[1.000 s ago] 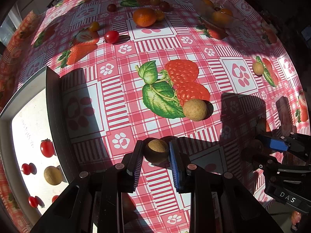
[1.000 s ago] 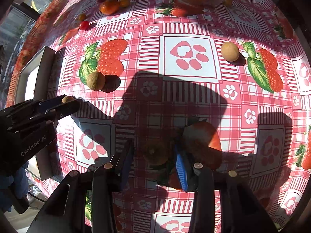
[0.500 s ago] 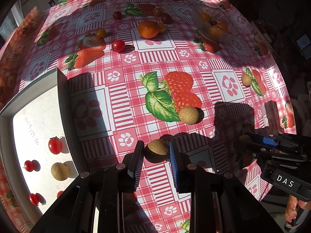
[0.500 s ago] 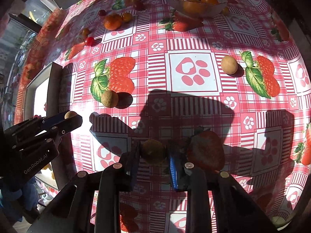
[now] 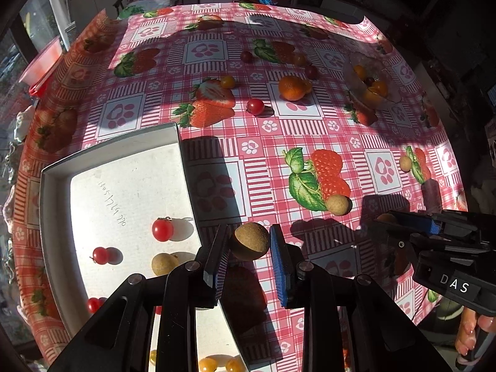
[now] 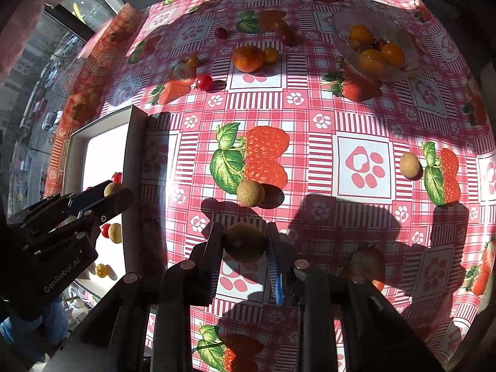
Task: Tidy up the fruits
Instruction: 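Carry both kiwis into the white tray and open both tools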
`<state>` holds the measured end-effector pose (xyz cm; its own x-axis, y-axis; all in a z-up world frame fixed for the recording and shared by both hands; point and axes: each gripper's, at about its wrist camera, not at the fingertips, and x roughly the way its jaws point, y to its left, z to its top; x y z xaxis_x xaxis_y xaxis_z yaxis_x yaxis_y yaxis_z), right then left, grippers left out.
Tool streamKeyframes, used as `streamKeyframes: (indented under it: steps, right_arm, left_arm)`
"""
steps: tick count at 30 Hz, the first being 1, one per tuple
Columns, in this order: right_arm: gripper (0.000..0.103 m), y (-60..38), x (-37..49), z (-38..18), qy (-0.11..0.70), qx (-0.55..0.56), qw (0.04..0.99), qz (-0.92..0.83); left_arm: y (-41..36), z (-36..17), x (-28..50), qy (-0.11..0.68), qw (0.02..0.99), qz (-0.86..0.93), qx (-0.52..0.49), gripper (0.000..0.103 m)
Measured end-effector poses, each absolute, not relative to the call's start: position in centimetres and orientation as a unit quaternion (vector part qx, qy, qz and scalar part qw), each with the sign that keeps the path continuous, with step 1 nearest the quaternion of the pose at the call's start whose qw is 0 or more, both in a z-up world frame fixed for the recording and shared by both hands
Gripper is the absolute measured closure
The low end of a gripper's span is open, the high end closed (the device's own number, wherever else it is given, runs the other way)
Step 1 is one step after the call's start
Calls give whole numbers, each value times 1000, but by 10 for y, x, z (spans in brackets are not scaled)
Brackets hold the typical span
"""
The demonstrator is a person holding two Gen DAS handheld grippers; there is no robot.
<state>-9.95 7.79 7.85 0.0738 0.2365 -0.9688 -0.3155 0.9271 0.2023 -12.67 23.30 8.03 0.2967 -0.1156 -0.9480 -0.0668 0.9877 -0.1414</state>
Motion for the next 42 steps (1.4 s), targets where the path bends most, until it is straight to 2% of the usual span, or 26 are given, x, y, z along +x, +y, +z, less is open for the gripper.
streamKeyframes:
  steps: [16, 24, 33, 34, 35, 37, 42]
  right_arm:
    - [74, 212, -92, 86, 643, -83, 710, 276]
    - [74, 282, -76, 54, 654, -96, 690, 296]
    - [74, 309, -65, 17, 669, -127, 675, 284]
    - [74, 312, -66, 14, 670, -132, 673, 284]
    - [73, 314, -67, 12, 670, -138, 672, 283]
    - [73, 315, -67, 12, 666, -142, 676, 282]
    - [54, 315, -66, 23, 664, -130, 676, 293]
  left_arm:
    - [345, 73, -141, 583, 803, 79, -100, 75]
    - [382, 35, -125, 606, 783, 110, -85, 75]
    - [391, 15, -121, 615, 775, 121, -79, 75]
    - [390, 15, -121, 615, 775, 123, -73, 67]
    - [391, 15, -121, 616, 774, 132, -65, 52]
    - [398, 14, -124, 615, 772, 148, -69, 42]
    - [408, 18, -131, 616, 769, 155, -79, 42]
